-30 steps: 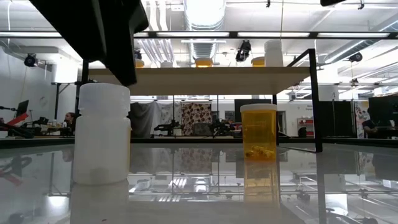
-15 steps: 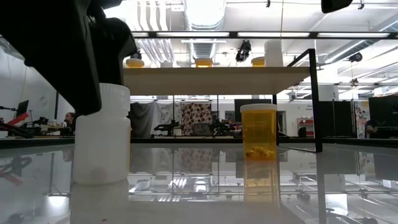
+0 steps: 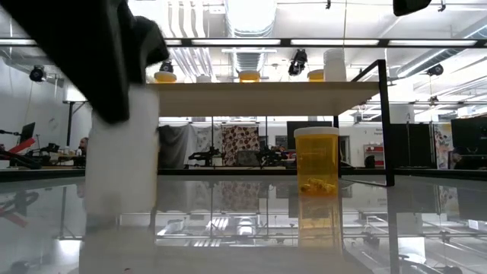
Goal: Pick and place medicine bottles onto shelf by color
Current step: Put the white pill bottle on the shelf
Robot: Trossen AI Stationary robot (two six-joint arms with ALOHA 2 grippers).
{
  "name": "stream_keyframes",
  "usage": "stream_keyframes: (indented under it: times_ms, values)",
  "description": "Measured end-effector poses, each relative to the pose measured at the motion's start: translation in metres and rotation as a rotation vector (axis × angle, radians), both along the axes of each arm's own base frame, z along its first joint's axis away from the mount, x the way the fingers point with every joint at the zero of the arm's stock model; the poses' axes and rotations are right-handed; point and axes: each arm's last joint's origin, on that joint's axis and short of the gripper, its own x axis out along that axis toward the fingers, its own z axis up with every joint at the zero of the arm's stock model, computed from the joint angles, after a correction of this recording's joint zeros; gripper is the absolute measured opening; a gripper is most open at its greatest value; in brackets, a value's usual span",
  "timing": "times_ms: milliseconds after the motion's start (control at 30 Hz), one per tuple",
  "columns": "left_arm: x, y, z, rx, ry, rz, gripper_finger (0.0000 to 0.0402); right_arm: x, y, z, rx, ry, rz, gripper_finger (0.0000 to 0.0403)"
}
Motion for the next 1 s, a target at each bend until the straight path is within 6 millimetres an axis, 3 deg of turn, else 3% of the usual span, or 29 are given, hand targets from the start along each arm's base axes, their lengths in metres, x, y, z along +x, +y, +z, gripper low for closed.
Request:
stream_keyframes:
  times_ms: [233, 333, 600, 800, 1000]
  values:
    - [0.0, 0.013, 0.056, -0.005, -0.067, -0.069, 0.0131, 0.0, 0.0, 0.0, 0.0, 0.001, 0.001, 0.0219]
    - [-0.007, 0.037, 0.084, 0.026, -0.059, -0.032, 0.0133, 0.0, 0.0, -0.001, 0.005, 0.003, 0.0, 0.0219]
    - [-0.045, 0.125, 0.146, 0.147, -0.045, 0.168, 0.0121, 0.0, 0.0, -0.001, 0.008, 0.004, -0.001, 0.0219]
    - [-0.069, 0.175, 0.173, 0.164, -0.073, 0.336, 0.012, 0.0, 0.0, -0.001, 0.007, 0.004, -0.001, 0.0219]
    - [-0.073, 0.197, 0.179, 0.145, -0.087, 0.441, 0.012, 0.0, 0.0, -0.001, 0.006, 0.004, 0.0, 0.0219]
